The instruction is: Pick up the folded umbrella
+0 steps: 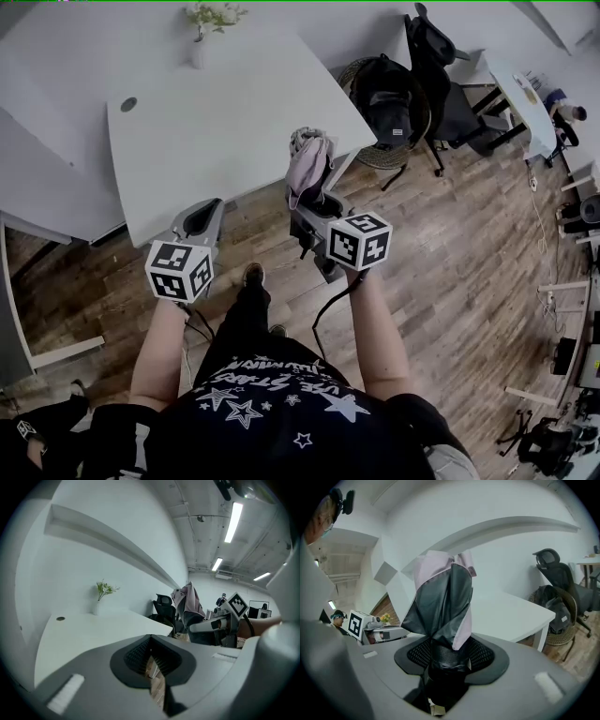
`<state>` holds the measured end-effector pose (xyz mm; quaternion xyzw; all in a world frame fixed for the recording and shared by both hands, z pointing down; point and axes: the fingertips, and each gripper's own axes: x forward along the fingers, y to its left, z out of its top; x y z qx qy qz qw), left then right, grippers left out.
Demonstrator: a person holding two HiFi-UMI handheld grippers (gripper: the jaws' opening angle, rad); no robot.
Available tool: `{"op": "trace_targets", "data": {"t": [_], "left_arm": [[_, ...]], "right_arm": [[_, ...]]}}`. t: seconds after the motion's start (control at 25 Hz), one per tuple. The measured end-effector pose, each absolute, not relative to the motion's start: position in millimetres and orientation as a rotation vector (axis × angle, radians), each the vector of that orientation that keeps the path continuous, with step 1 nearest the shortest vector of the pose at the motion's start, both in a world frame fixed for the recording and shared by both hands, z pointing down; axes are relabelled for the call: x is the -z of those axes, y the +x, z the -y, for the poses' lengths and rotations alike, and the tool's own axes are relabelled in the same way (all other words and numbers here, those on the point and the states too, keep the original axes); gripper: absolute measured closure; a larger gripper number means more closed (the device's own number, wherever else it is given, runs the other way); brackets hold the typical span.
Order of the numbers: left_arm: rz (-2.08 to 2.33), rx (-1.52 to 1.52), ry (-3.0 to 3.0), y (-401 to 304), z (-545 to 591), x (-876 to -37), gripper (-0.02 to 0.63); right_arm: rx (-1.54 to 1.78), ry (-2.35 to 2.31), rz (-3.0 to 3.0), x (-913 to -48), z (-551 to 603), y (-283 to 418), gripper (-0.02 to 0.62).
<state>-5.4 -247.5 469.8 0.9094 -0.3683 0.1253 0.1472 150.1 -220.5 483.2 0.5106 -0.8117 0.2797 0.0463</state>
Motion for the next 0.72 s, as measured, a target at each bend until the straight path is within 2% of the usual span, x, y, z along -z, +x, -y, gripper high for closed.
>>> {"op": "trace_targets", "data": {"t": [0.24, 0.72], "left_arm": [[1.077, -0.335, 2.638, -17.4, 179.1, -455.0, 0.603], [1.083, -0.298, 2.645, -22.1, 119.3, -444.0, 0.603]], "right_arm": [[-0.813, 1.557, 2.500, -467.6, 152.3, 139.8, 0.365], [-0.790, 1.580, 2.491, -457.4, 87.5, 136.4, 0.365]]}}
